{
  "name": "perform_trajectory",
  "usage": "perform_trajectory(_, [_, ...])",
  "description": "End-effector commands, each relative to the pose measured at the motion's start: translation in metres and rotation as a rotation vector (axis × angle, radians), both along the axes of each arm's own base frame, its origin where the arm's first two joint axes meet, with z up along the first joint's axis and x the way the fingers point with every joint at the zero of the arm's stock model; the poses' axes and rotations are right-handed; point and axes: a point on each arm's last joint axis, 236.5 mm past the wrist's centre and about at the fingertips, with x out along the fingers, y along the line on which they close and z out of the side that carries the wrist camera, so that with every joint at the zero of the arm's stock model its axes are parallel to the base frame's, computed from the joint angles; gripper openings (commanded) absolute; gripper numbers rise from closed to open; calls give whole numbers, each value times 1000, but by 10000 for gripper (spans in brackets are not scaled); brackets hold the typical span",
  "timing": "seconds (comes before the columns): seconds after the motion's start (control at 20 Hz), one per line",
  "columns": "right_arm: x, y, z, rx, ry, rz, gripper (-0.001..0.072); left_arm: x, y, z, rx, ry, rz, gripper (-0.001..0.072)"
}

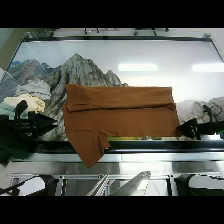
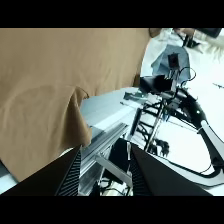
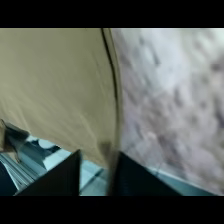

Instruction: Fold the shirts.

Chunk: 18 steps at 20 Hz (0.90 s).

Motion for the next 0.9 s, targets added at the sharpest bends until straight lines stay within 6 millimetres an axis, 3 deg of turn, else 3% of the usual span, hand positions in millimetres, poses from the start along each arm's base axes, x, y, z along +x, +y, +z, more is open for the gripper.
perform_trajectory(0.0, [-2,22,-5,-2,-32,101,132,-34,-4,-22,96,76,68,317])
perform_trajectory(0.05, [2,26,-4,0,-47,111,13,-48,-5,-35,144,137,70,318])
perform_trajectory(0.2, [5,28,-6,-15,-60,124,16,-74,-19,-53,173,207,94,349])
perform_trajectory(0.3, [5,28,-7,-17,-61,122,15,-77,-21,-59,185,235,142,639])
perform_trajectory(0.35, [7,28,-6,-13,-64,115,16,-75,-17,-61,214,220,152,668])
perform_trajectory(0.55, [17,35,3,29,-103,88,16,-77,11,-76,369,266,211,668])
perform_trajectory(0.65, [17,35,3,30,-102,89,16,-75,14,-78,383,268,226,667])
perform_trajectory(0.85, [18,36,5,36,-104,85,16,-84,-15,-90,372,312,84,667])
